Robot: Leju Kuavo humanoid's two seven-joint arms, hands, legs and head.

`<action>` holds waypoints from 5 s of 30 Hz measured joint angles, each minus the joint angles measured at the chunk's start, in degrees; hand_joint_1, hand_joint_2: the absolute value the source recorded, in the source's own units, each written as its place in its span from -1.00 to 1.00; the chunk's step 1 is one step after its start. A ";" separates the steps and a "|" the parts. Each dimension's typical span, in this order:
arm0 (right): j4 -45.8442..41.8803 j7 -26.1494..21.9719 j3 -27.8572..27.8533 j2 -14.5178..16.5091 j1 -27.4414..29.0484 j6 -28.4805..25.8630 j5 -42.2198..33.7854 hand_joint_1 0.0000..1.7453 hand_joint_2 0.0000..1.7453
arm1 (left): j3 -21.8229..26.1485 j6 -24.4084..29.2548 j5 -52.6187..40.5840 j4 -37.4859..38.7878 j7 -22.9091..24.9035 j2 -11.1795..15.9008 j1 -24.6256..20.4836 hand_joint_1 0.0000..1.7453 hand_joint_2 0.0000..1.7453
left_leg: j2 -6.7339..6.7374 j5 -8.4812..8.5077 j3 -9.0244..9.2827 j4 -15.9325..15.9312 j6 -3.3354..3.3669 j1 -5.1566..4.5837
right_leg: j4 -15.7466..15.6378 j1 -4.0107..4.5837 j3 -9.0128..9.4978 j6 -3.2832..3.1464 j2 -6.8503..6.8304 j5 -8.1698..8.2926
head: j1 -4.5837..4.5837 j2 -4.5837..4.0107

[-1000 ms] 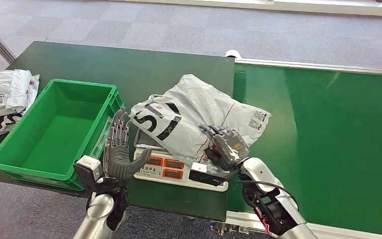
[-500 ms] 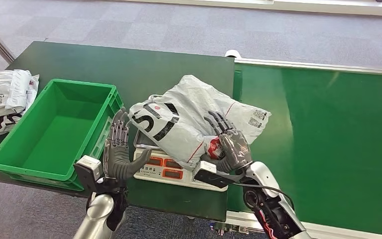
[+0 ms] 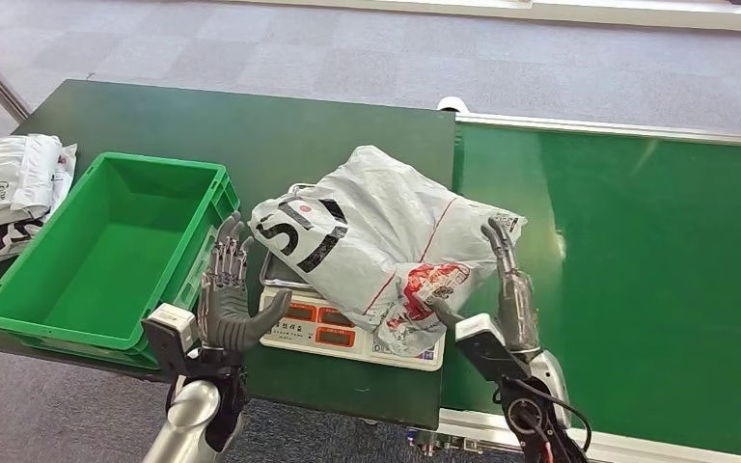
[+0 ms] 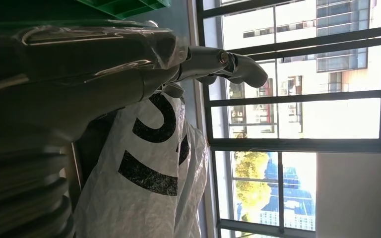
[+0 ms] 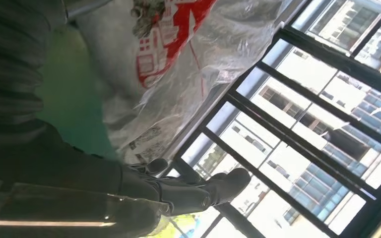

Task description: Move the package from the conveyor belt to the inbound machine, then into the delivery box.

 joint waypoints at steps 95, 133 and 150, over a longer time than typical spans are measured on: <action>-12.33 -1.25 -25.91 5.25 13.09 6.67 -8.01 -1.00 1.00 | -15.00 32.83 -39.77 -1.98 -3.96 11.07 -18.29 1.00 1.00 | 0.03 0.04 -0.02 0.00 0.03 -0.01 | 0.01 -0.01 -0.03 0.01 0.03 0.05 | 0.00 0.00; -16.78 -0.66 -27.35 5.10 18.58 7.01 -6.36 -1.00 1.00 | 19.87 35.63 -65.37 -14.54 2.94 8.61 -2.00 1.00 1.00 | 0.03 0.02 0.01 -0.02 0.01 0.00 | 0.01 0.00 -0.01 0.00 0.02 0.01 | 0.01 0.00; -16.62 -0.75 -27.41 5.69 16.63 7.51 -5.79 -1.00 1.00 | 26.85 17.77 -36.96 1.03 0.61 12.38 -7.32 1.00 1.00 | 0.04 0.03 0.00 -0.02 0.01 0.00 | 0.01 0.00 -0.03 0.00 0.03 0.02 | 0.01 0.00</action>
